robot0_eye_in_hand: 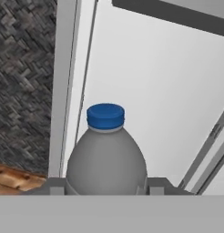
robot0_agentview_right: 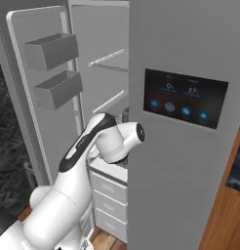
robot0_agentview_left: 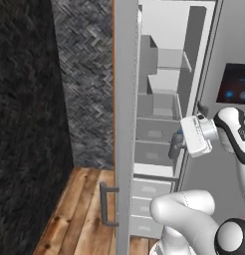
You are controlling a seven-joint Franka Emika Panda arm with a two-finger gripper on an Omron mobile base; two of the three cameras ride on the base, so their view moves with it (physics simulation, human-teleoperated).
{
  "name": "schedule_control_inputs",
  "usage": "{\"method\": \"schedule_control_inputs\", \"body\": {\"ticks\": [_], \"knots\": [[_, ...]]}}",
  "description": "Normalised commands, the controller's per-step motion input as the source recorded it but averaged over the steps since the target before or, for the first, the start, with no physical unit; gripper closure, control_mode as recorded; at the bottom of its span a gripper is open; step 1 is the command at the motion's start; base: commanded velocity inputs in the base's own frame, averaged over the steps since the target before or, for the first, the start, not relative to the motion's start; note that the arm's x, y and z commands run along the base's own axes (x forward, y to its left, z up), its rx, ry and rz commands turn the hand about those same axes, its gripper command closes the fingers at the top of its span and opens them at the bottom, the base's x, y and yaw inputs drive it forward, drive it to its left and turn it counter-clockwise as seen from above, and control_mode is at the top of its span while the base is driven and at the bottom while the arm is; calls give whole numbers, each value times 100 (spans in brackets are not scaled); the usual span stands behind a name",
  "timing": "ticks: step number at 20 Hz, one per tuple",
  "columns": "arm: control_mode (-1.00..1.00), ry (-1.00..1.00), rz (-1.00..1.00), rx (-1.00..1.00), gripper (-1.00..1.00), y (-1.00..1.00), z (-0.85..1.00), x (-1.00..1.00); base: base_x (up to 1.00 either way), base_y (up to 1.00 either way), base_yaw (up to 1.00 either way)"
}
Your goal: Take the bottled waters from the counter and place them in the freezer to freeze. Close the freezer door after placing the bottles.
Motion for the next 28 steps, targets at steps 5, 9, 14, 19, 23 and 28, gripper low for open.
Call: {"method": "schedule_control_inputs", "body": {"ticks": [5,9,14,19,23,28], "knots": [[100,0,0,0,100,0,0,0,47,12,-17],[100,0,0,0,100,0,0,0,23,49,-13],[100,0,0,0,100,0,0,0,24,32,-11],[100,0,0,0,100,0,0,0,18,28,-7],[100,0,0,0,100,0,0,0,38,3,-9],[100,0,0,0,100,0,0,0,32,1,-9]]}}
